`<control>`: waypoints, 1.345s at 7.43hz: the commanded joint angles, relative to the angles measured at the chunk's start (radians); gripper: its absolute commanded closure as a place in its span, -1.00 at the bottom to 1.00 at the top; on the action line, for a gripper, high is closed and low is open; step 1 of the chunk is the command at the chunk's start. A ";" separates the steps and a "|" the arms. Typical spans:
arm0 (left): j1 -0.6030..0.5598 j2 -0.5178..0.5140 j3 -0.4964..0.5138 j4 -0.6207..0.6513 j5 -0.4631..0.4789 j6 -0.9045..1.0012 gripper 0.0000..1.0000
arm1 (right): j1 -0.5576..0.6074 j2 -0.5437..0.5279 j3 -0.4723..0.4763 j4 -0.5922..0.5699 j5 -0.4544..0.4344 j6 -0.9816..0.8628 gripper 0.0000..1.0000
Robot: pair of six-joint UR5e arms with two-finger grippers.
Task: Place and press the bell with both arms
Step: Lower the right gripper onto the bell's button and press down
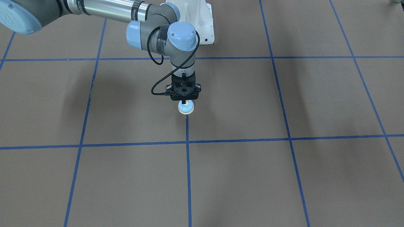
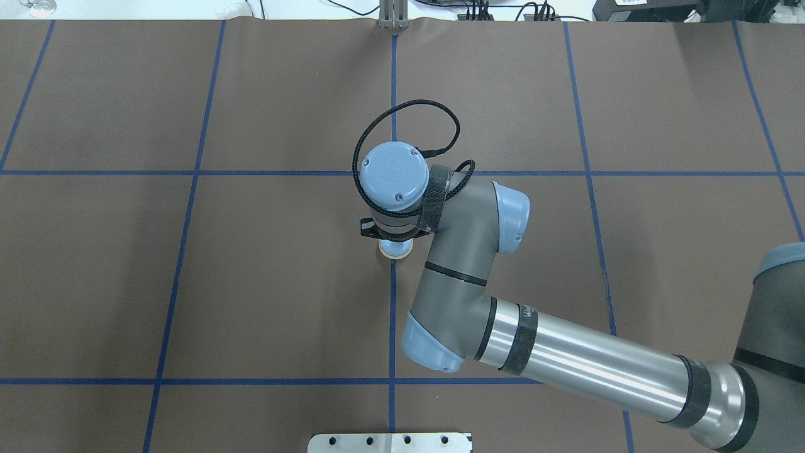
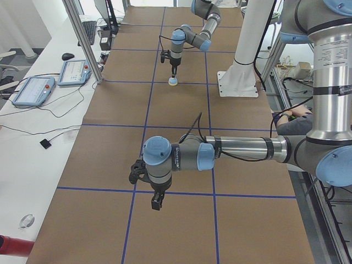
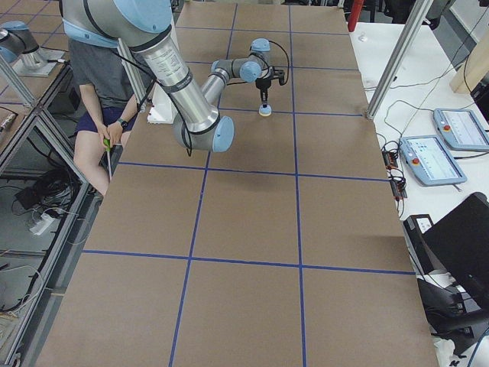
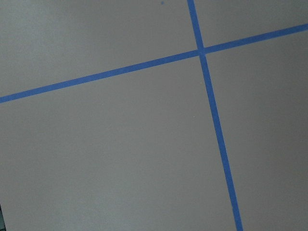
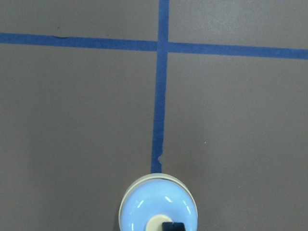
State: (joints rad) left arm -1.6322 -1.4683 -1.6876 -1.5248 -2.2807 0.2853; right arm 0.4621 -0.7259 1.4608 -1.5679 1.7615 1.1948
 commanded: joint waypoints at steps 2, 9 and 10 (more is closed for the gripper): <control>0.000 0.000 0.000 0.000 0.000 0.000 -1.00 | -0.003 0.002 -0.020 0.034 0.000 0.000 1.00; 0.002 -0.001 0.005 -0.002 0.000 0.002 -1.00 | 0.049 -0.007 0.030 0.026 0.041 -0.003 -0.41; 0.002 0.000 0.005 -0.002 0.000 0.002 -1.00 | 0.073 -0.021 0.041 0.025 0.047 -0.023 -0.99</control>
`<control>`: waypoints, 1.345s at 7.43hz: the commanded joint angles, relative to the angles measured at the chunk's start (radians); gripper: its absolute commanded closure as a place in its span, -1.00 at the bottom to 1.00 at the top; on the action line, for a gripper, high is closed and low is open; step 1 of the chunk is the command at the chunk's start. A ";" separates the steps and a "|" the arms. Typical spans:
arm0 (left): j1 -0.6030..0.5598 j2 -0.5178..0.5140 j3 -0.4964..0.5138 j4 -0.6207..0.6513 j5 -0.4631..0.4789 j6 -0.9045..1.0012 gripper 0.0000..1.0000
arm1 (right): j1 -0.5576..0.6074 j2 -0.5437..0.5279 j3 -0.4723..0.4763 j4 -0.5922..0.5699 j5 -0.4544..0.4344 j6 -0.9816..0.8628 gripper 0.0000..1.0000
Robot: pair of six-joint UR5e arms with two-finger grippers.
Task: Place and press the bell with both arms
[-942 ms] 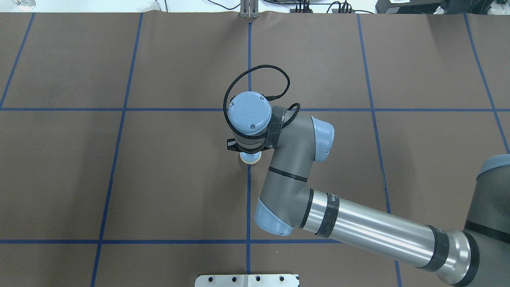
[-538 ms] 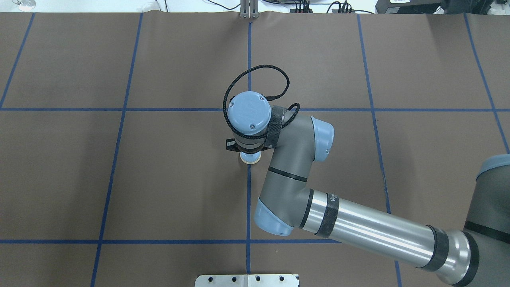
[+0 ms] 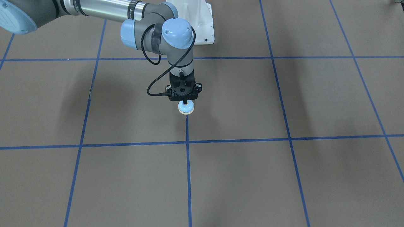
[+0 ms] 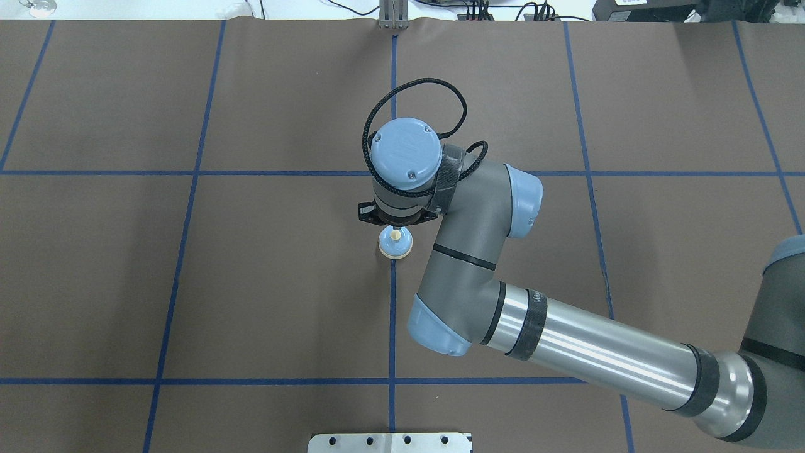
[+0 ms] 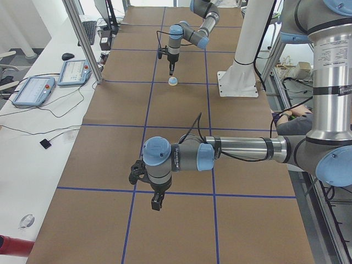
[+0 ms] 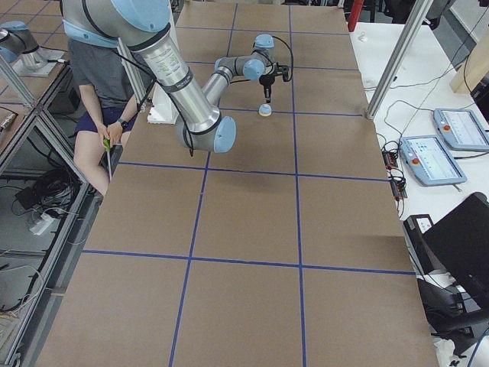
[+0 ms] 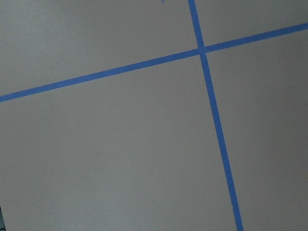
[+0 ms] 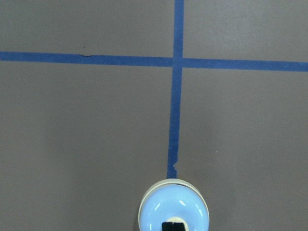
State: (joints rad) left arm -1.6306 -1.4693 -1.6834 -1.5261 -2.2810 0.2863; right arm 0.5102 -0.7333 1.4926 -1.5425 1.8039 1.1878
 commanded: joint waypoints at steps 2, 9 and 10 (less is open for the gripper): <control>0.000 0.001 0.002 0.000 0.000 0.002 -1.00 | 0.118 -0.094 0.072 -0.001 0.085 -0.150 -1.00; 0.009 0.001 0.050 -0.130 -0.006 -0.009 -1.00 | 0.667 -0.668 0.238 0.015 0.406 -1.037 -1.00; 0.014 0.001 0.050 -0.131 -0.008 -0.007 -1.00 | 0.765 -0.749 0.236 0.013 0.416 -1.223 -1.00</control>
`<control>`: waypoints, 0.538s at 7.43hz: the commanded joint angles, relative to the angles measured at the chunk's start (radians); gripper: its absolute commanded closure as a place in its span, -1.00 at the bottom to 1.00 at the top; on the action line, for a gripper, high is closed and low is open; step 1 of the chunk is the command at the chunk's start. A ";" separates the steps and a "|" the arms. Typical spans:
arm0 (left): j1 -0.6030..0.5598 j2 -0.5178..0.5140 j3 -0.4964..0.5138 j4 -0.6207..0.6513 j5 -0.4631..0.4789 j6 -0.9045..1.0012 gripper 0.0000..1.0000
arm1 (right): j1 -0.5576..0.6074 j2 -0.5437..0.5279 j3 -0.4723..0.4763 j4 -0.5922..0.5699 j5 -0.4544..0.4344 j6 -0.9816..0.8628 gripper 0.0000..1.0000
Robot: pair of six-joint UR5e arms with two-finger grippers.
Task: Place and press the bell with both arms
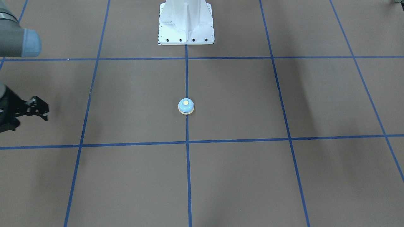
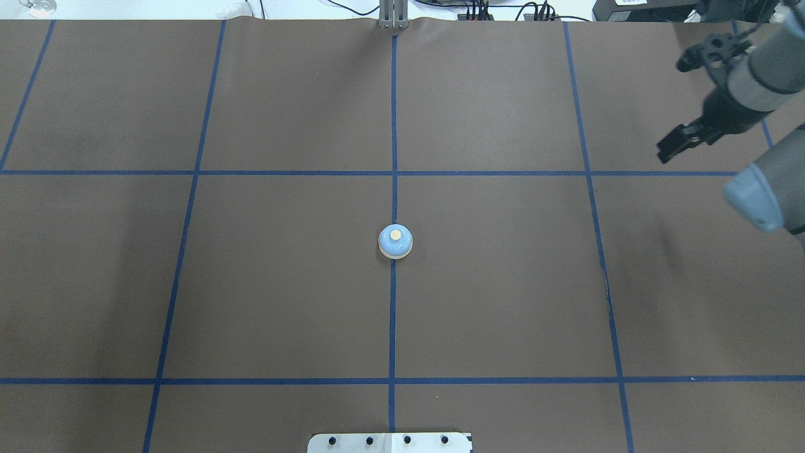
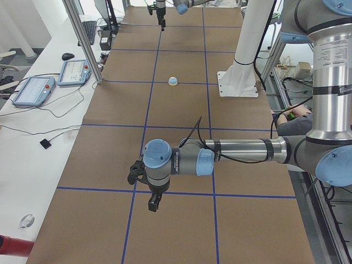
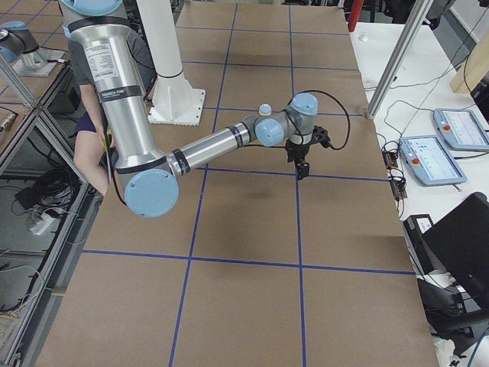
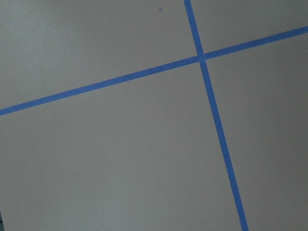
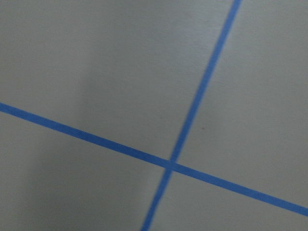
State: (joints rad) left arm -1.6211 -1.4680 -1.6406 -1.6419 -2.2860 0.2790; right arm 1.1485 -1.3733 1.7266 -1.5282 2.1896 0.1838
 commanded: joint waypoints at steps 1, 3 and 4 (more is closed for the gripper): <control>0.006 0.000 0.007 -0.016 -0.004 0.003 -1.00 | 0.211 -0.181 0.002 -0.001 0.042 -0.289 -1.00; 0.004 0.000 0.007 -0.019 -0.004 0.003 -1.00 | 0.342 -0.312 -0.002 0.000 0.032 -0.300 -1.00; 0.006 0.000 0.005 -0.019 -0.006 0.005 -1.00 | 0.374 -0.376 -0.001 0.000 0.032 -0.308 -1.00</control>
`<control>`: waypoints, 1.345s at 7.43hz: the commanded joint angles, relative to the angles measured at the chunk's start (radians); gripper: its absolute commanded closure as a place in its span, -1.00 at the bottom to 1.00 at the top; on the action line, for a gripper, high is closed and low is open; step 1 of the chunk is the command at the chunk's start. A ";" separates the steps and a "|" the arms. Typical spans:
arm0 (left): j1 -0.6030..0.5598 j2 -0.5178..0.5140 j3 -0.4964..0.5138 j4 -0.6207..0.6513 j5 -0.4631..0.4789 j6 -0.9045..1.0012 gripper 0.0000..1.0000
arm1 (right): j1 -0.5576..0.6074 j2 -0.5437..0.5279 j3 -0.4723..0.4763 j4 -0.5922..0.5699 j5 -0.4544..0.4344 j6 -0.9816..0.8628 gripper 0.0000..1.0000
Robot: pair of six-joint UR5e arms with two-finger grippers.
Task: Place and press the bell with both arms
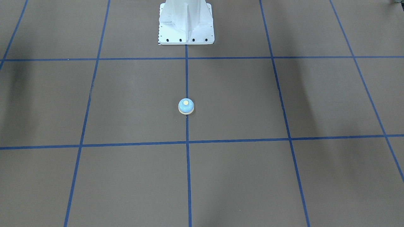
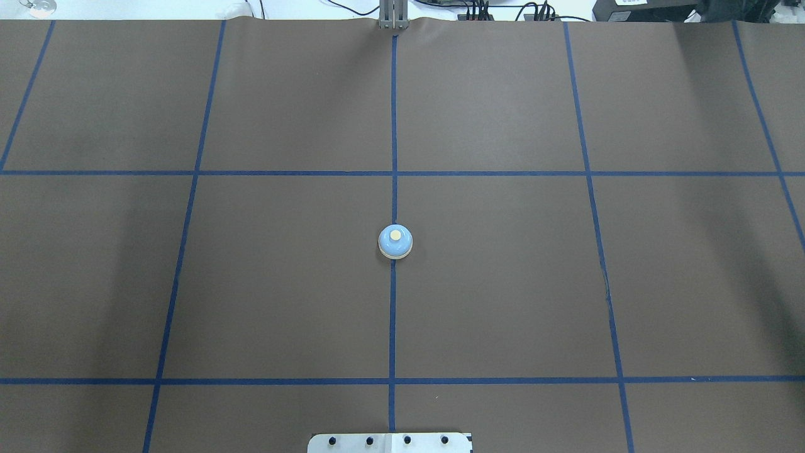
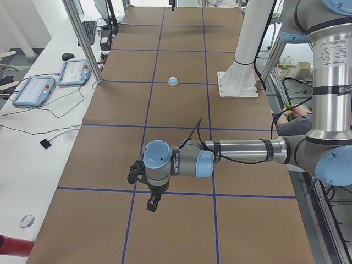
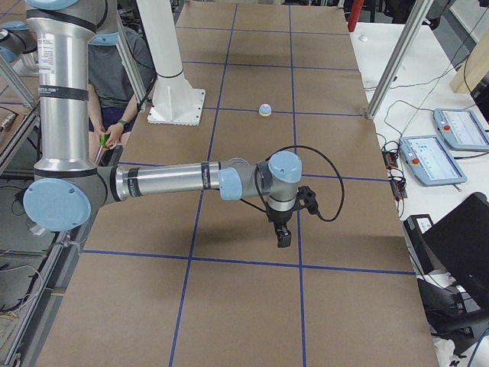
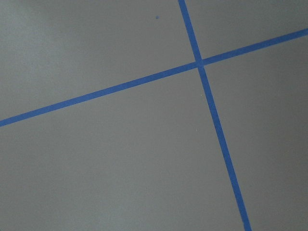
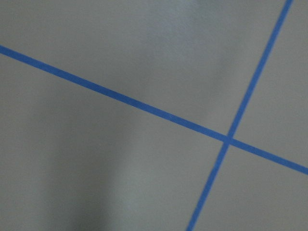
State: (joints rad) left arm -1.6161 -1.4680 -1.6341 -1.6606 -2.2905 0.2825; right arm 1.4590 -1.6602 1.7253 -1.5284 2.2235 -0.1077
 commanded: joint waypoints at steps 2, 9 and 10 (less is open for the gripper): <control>0.001 0.000 0.002 0.004 -0.004 0.006 -1.00 | 0.121 -0.112 0.004 0.001 0.007 -0.076 -1.00; -0.001 0.003 -0.006 -0.001 -0.018 0.006 -1.00 | 0.121 -0.110 -0.007 0.001 -0.001 -0.076 -1.00; -0.001 0.003 -0.006 -0.001 -0.018 0.007 -1.00 | 0.121 -0.109 -0.009 0.001 -0.001 -0.076 -1.00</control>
State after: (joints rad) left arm -1.6165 -1.4656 -1.6407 -1.6611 -2.3076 0.2892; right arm 1.5800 -1.7698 1.7185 -1.5279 2.2231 -0.1846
